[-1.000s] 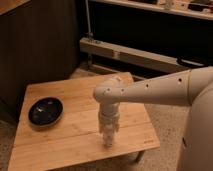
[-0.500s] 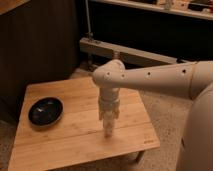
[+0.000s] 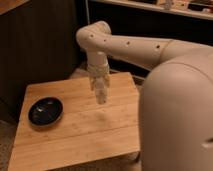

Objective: Place the bottle in the ceramic bowl

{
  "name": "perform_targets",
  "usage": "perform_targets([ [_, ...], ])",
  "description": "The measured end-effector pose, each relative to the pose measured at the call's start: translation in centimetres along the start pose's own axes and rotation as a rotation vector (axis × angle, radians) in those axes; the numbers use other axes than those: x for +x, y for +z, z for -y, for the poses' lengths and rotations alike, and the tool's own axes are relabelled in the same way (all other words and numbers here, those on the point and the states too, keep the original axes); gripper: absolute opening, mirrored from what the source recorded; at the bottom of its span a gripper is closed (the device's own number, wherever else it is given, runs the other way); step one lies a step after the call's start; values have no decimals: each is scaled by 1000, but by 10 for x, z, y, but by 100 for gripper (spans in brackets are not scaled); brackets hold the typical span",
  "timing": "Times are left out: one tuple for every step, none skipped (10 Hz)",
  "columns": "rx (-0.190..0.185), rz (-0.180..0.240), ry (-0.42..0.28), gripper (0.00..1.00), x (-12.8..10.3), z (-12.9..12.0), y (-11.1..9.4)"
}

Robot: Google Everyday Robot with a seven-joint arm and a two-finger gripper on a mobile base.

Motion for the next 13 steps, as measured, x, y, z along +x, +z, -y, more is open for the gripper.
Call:
perform_targets([
  [-1,9,-36,0,-20,-16,-3],
  [-14,21,-83,0,-38,-38,-6],
  [-27,26,-119,0,-47,-56,-8],
  [-40,31,-170,0,-56,-81,-10],
  [-52,38,-220,0,-62,-107,-12],
  [-65,47,-276,0,-65,-137,-16],
  [-82,57,-334,0,-63,-169,-22],
  [-96,67,-384,0,-58,-195,-26],
  [-112,78,-439,0,-48,-221,-31],
  [-123,85,-486,0,-38,-243,-33],
  [-131,89,-530,0,-30,-262,-33],
  [-136,92,-590,0,-22,-288,-30],
  [-140,91,-625,0,-19,-304,-24],
])
